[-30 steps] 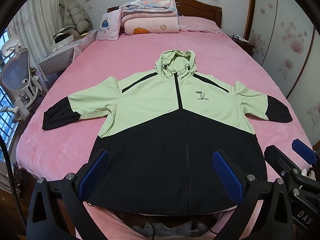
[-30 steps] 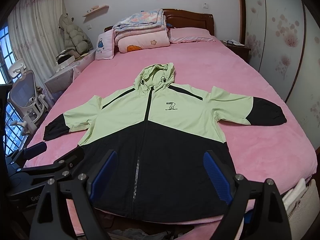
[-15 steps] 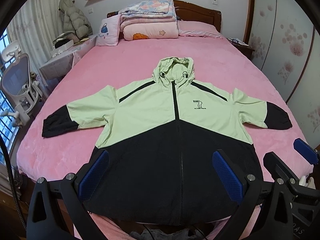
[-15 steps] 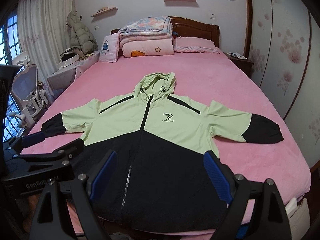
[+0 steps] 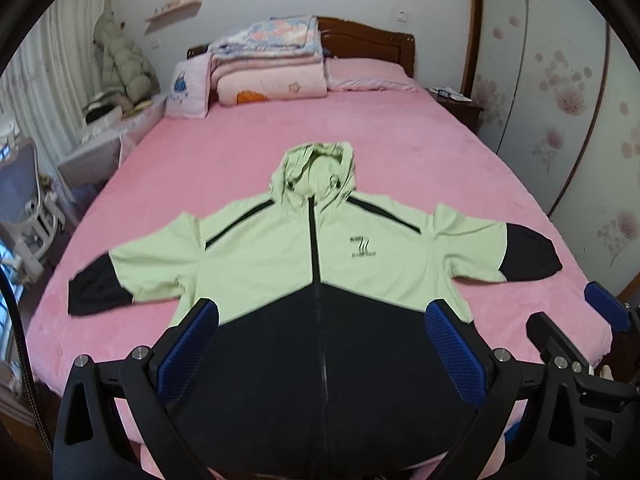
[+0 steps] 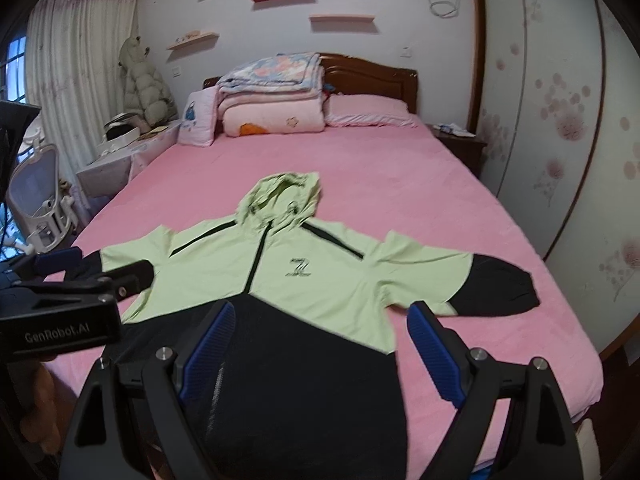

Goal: Fold large clothes
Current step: 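Move the right tool to the black sleeve cuff and grasp it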

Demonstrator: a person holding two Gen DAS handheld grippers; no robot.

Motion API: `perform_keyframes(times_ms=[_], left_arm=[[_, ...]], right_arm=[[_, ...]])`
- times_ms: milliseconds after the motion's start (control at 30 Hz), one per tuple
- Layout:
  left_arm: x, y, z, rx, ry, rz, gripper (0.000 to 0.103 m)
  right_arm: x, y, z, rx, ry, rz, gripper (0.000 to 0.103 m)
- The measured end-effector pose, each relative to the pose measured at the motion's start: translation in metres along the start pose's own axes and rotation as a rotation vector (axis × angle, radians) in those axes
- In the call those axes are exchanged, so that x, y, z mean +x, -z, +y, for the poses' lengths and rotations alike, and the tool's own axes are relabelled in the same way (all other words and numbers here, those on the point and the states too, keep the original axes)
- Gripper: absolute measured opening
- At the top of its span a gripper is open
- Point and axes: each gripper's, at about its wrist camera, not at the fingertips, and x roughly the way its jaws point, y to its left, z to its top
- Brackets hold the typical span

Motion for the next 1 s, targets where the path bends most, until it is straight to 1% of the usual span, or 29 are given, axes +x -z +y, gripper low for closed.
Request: perform_keyframes(times_ms=[167, 267, 367, 533, 600, 667, 800, 833, 900, 1000], left_arm=[[-0.004, -0.02, -0.023, 0.026, 0.026, -0.038, 0.103], [-0.003, -0.028, -0.04, 0.062, 0.014, -0.064, 0.103], [0.0, -0.037, -0.055, 0.086, 0.026, -0.086, 0.103], [0.008, -0.05, -0.089, 0.136, 0.044, -0.131, 0.103], [0.013, -0.056, -0.104, 0.155, 0.041, -0.16, 0.103], [0.017, -0.063, -0.119, 0.17, 0.046, -0.193, 0.103], [0.035, -0.079, -0.153, 0.194, 0.085, -0.228, 0.103], [0.044, -0.083, -0.162, 0.193, 0.102, -0.234, 0.103], [0.06, -0.089, -0.178, 0.19, 0.113, -0.239, 0.103], [0.089, -0.095, -0.202, 0.178, 0.141, -0.264, 0.103]], right_arm=[[-0.006, -0.016, -0.029, 0.027, 0.037, -0.042, 0.089], [-0.011, -0.024, -0.045, 0.037, 0.069, -0.069, 0.089], [-0.013, -0.03, -0.062, 0.053, 0.089, -0.086, 0.089], [-0.012, -0.035, -0.106, 0.126, 0.101, -0.112, 0.089], [-0.012, -0.037, -0.125, 0.168, 0.144, -0.135, 0.089], [-0.009, -0.039, -0.151, 0.209, 0.213, -0.147, 0.089], [0.011, -0.042, -0.204, 0.261, 0.319, -0.117, 0.089], [0.019, -0.042, -0.218, 0.261, 0.347, -0.097, 0.089], [0.04, -0.038, -0.245, 0.262, 0.411, -0.056, 0.089], [0.075, -0.032, -0.281, 0.281, 0.432, 0.031, 0.089]])
